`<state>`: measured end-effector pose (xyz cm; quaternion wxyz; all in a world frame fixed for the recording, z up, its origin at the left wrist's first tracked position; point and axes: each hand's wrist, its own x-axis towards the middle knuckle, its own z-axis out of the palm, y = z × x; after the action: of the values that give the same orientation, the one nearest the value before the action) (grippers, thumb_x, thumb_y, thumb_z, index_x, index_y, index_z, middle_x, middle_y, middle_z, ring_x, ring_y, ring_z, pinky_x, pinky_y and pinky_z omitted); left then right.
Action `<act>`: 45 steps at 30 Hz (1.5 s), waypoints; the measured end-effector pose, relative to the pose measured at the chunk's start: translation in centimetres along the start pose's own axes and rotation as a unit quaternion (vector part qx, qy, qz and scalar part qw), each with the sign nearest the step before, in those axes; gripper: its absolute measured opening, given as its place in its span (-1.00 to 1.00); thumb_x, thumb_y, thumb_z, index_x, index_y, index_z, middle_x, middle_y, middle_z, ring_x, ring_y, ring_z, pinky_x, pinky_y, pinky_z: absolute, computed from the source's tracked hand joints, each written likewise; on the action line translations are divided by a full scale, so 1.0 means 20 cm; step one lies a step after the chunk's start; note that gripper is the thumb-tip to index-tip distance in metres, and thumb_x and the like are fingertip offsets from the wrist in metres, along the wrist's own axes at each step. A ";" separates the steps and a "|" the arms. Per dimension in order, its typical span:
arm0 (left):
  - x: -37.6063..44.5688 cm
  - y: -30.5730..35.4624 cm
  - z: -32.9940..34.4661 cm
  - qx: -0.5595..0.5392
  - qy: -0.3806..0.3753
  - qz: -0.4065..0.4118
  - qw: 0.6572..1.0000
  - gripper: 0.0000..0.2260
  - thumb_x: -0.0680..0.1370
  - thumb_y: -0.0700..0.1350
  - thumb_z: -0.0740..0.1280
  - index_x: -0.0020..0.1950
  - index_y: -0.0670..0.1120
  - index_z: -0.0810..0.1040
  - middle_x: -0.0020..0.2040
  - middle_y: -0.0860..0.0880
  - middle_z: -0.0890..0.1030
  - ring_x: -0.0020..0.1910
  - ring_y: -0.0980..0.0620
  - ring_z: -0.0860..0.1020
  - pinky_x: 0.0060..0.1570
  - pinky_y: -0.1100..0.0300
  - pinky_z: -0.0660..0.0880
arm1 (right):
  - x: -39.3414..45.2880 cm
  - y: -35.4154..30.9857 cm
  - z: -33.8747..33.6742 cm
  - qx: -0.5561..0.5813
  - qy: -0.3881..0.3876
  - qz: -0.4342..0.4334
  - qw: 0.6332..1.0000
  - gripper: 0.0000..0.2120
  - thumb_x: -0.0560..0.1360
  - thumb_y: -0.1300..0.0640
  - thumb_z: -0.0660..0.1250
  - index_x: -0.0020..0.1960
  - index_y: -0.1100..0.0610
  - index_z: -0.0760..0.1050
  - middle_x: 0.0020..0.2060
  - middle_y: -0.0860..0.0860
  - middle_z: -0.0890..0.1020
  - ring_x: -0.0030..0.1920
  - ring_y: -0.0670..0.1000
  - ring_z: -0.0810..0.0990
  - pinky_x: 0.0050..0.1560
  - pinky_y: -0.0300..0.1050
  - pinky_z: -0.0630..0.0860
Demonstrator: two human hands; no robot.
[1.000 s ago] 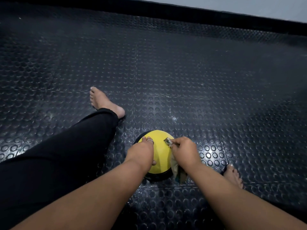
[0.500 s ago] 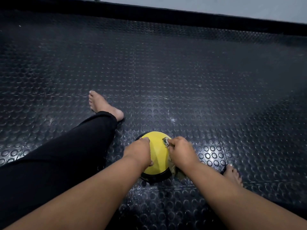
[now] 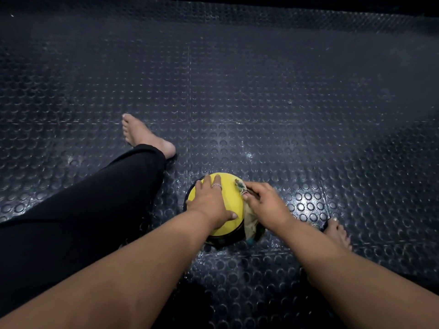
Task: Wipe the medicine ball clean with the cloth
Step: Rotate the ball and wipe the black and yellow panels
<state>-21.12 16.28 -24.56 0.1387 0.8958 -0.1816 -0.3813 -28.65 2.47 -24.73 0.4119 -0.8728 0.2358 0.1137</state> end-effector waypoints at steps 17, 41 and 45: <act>0.10 -0.01 -0.02 -0.030 -0.005 -0.025 0.999 0.11 0.34 0.21 0.52 0.58 0.09 -0.23 0.59 -0.10 -0.22 0.55 -0.23 -0.23 0.53 -0.03 -0.19 | 0.00 -0.05 0.12 0.036 0.123 0.006 0.992 -0.83 0.47 0.23 0.29 0.05 0.16 0.54 -0.04 -0.04 0.41 -0.05 -0.09 0.41 -0.06 -0.32 0.29; 0.04 0.01 0.01 -0.067 0.004 -0.031 0.997 0.12 0.34 0.17 0.55 0.58 0.12 -0.24 0.58 -0.02 -0.25 0.53 -0.27 -0.27 0.51 -0.11 -0.09 | 0.23 -0.06 0.00 -0.044 0.076 0.145 0.986 -0.79 0.48 0.31 0.21 -0.32 0.20 0.45 -0.33 0.08 0.47 -0.25 0.08 0.40 -0.49 -0.20 0.25; 0.09 -0.02 -0.04 -0.086 0.003 -0.031 0.996 0.10 0.33 0.17 0.55 0.59 0.11 -0.17 0.60 -0.03 -0.20 0.55 -0.25 -0.22 0.51 -0.08 -0.10 | 0.21 -0.11 0.01 -0.057 0.074 0.111 0.989 -0.75 0.48 0.29 0.21 -0.36 0.15 0.39 -0.21 0.13 0.47 -0.31 0.06 0.38 -0.38 -0.14 0.17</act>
<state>-19.28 15.95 -25.40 0.2036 0.8868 -0.1201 -0.3972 -23.90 2.46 -25.15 0.3278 -0.8692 0.3546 0.1067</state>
